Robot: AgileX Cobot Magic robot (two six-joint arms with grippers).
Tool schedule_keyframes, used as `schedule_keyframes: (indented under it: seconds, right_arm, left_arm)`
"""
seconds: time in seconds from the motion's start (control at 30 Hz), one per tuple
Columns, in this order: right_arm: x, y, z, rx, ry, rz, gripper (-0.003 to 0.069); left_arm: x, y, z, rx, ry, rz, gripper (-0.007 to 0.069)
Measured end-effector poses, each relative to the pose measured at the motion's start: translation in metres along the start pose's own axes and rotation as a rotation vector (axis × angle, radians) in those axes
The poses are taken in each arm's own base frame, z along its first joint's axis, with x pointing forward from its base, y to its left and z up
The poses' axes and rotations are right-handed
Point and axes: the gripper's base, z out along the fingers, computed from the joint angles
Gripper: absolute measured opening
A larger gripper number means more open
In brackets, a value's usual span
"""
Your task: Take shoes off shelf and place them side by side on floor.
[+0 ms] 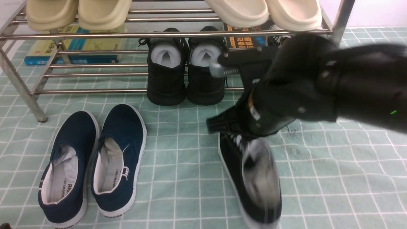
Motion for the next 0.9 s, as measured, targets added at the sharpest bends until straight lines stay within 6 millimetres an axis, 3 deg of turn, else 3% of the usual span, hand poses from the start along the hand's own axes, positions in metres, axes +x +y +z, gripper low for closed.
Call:
schedule_keyframes:
  seconds: [0.13, 0.23, 0.47, 0.73, 0.9]
  right_arm:
    - [-0.013, 0.002, -0.022, -0.037, -0.045, -0.04, 0.0023]
    - [-0.014, 0.002, -0.024, -0.034, -0.044, -0.057, -0.0013]
    - [-0.018, -0.009, -0.027, 0.033, -0.016, -0.046, -0.0014]
    - [-0.059, -0.062, -0.032, 0.063, -0.038, 0.036, -0.0007]
    - [-0.079, -0.091, -0.01, 0.091, -0.044, 0.016, 0.0055]
  left_arm:
    - [0.0, 0.0, 0.0, 0.0, 0.0, 0.0, 0.0242]
    - [0.0, 0.0, 0.0, 0.0, 0.001, 0.0, 0.0242]
    - [0.0, 0.0, 0.0, 0.0, 0.001, 0.0, 0.0242]
    - [0.0, 0.0, 0.0, 0.0, 0.001, 0.0, 0.0242]
    - [0.0, 0.0, 0.0, 0.0, 0.001, 0.0, 0.0242]
